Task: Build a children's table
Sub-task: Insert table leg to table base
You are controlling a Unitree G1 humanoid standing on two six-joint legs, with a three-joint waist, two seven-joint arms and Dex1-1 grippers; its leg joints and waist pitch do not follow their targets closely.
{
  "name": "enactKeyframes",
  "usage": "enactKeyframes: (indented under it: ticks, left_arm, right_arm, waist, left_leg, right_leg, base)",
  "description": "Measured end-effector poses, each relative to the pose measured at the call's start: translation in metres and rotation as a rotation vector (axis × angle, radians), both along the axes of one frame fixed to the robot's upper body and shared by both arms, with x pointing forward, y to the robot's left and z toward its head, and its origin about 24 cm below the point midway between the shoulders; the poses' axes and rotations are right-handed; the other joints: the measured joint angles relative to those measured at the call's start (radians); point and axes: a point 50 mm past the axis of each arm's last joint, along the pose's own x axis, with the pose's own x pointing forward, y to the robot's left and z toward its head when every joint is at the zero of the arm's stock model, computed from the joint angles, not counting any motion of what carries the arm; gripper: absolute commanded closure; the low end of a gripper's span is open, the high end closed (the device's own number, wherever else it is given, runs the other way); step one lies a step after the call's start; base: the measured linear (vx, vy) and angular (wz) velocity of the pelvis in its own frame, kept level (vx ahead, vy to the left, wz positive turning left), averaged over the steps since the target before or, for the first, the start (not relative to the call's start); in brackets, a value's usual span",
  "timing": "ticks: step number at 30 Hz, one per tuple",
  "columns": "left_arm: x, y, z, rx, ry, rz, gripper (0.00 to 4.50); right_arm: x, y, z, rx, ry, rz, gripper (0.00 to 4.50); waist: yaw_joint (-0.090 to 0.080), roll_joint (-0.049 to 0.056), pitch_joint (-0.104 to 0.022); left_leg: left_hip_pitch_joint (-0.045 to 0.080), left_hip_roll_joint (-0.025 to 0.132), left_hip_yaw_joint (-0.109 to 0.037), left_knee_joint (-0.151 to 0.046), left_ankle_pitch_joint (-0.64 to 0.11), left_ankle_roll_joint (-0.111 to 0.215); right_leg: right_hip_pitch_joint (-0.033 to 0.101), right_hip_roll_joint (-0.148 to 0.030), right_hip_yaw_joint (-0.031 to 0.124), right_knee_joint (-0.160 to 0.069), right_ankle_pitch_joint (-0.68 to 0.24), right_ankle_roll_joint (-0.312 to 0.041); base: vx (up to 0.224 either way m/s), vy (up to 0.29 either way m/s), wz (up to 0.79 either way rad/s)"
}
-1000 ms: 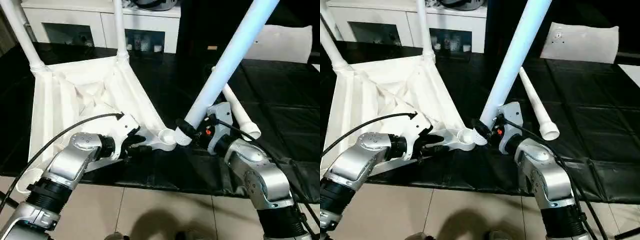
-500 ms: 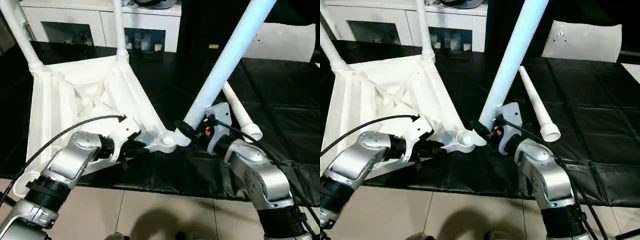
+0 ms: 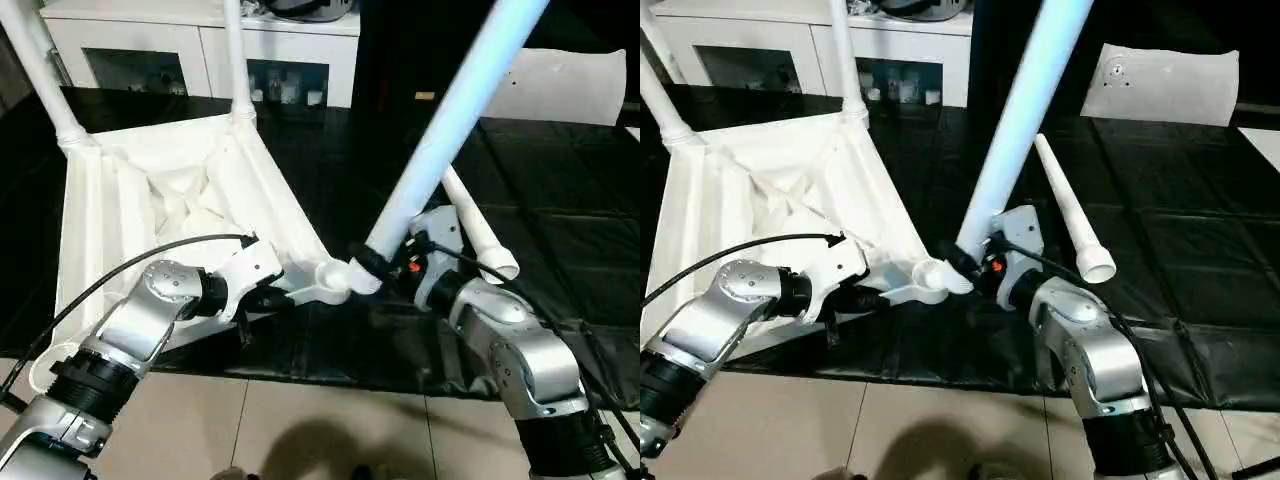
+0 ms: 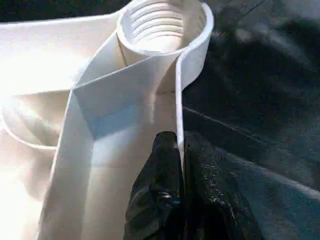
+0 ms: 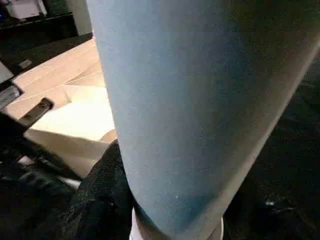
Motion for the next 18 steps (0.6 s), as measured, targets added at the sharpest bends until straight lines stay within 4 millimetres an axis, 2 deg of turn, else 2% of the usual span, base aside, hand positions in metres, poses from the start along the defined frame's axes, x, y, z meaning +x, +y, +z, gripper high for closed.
enactKeyframes:
  ticks: [3, 8, 15, 18]
  left_arm:
    - [0.009, -0.003, -0.001, -0.052, 0.022, -0.007, 4.5]
    - [0.012, 0.001, -0.004, -0.047, -0.01, -0.101, 4.5]
    - [0.012, -0.003, -0.005, -0.061, 0.033, -0.255, 4.5]
    - [0.013, -0.007, -0.006, -0.053, 0.034, -0.293, 4.5]
  right_arm:
    - [0.001, 0.002, 0.001, -0.003, -0.01, 0.003, 2.6]
    - [0.001, 0.004, 0.004, 0.007, -0.026, 0.022, 2.6]
    - [0.0, 0.005, 0.004, 0.008, -0.025, 0.044, 2.6]
    - [0.0, 0.004, 0.003, 0.0, -0.025, 0.051, 2.6]
  waist:
    - [0.001, 0.0, 0.0]
    - [0.005, 0.001, 0.0]
    - [0.032, 0.004, -0.001]
    - [0.037, 0.005, -0.001]
  left_leg:
    - [0.001, 0.0, 0.0, 0.0, 0.0, 0.0]
    - [0.0, -0.001, 0.0, 0.0, 0.0, 0.0]
    - [0.0, -0.001, 0.0, -0.001, 0.0, 0.0]
    - [0.0, -0.002, 0.0, -0.002, 0.0, 0.0]
  right_leg:
    - [0.001, 0.0, -0.001, -0.002, 0.0, 0.0]
    - [0.001, -0.001, -0.001, -0.005, -0.001, 0.001]
    - [0.005, -0.002, -0.002, -0.012, -0.001, 0.001]
    - [0.008, -0.003, -0.001, -0.014, -0.001, 0.001]
  base:
    - [0.0, 0.0, 0.0]
    - [0.0, 0.0, 0.0]
    - [0.0, 0.0, 0.0]
    - [0.0, 0.0, 0.0]
